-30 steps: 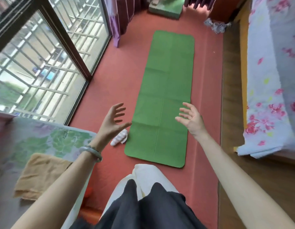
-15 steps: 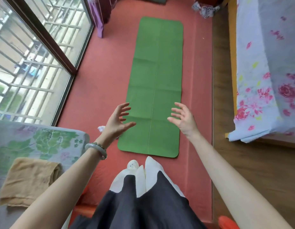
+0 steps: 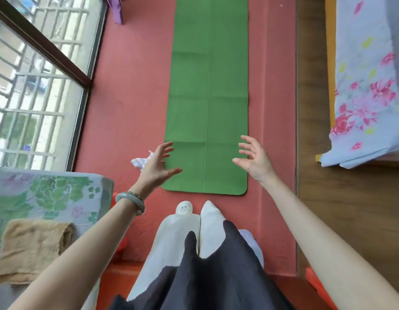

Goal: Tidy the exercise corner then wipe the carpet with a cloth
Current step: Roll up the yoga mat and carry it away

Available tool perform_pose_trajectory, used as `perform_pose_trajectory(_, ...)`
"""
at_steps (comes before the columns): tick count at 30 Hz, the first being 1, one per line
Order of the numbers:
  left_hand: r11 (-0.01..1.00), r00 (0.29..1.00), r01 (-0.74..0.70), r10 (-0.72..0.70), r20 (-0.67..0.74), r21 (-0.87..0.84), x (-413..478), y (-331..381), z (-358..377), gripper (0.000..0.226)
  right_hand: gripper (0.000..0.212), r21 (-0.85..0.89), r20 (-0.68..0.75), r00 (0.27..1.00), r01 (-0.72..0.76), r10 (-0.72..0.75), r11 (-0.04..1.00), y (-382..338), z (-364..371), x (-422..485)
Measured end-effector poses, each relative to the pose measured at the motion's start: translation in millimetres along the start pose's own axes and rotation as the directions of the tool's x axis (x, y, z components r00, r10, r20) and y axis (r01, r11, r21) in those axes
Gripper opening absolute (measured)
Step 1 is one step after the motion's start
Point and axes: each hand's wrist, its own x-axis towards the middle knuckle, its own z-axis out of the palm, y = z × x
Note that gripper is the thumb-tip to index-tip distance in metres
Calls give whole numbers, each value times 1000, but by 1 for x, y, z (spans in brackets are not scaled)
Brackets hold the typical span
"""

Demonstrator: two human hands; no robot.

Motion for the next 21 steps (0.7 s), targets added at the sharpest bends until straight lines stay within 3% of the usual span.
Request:
perform_pose_trajectory(11,950,969,95,-157,192,299,85,-192,99,77,60,-155,-29,984,-180,178,971,217,57,83)
perform_pose_trajectory(16,944,978,126,-170,123,304,106,-237,119,71,58,-173,-57,980,-196,189,965,262,62,114)
perform_pose_trajectory(21,925,975,92,-159,155,369,148,-269,138,71,58,-206,-74,983,-178,166,962,296,69,163)
